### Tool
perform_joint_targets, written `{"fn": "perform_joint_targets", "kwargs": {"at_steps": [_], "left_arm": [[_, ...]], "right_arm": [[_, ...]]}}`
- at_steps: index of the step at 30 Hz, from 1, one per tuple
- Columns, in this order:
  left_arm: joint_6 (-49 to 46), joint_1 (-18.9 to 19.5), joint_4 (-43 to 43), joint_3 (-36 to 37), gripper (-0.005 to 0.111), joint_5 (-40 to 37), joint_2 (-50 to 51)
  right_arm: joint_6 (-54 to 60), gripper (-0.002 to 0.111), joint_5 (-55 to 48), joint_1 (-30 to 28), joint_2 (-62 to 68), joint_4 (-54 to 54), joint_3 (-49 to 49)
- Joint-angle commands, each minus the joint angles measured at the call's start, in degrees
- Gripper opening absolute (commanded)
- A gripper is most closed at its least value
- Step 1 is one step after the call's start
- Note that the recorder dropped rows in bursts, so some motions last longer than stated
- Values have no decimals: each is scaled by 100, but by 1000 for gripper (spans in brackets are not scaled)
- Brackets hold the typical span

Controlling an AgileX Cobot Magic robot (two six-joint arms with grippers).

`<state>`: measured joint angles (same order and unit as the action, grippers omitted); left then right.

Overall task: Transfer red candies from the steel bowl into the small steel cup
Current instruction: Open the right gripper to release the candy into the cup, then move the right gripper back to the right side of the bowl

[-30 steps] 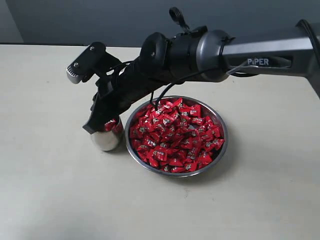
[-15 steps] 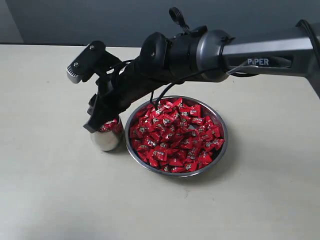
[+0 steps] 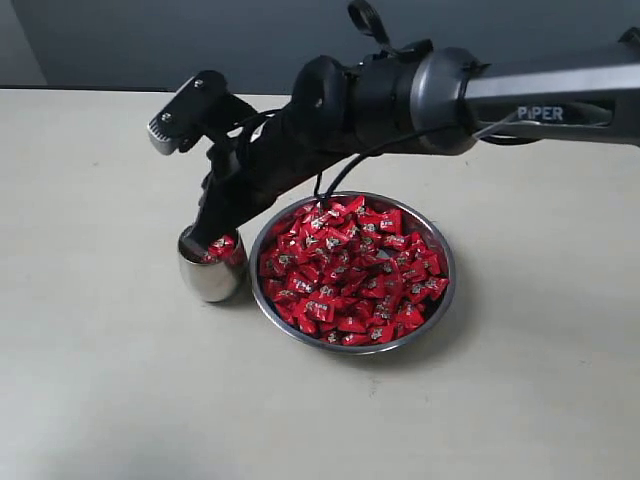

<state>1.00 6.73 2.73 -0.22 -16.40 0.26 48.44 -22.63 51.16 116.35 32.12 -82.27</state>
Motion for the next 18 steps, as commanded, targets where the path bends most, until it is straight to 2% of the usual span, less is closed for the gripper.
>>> {"fn": "perform_joint_targets", "kwargs": {"at_steps": [1,8,18], "left_arm": [[9,3,-16,22,0,11,-26],[9,3,-16,22,0,11,-26],[9,3,-16,22,0,11,-26]], "right_arm": [[-63,-1,243,-325,-357,-73,690],[109,-1,822,-628,-1386,-47,2059],[109,-1,1274,-1317,-2294,20,3192]]}}
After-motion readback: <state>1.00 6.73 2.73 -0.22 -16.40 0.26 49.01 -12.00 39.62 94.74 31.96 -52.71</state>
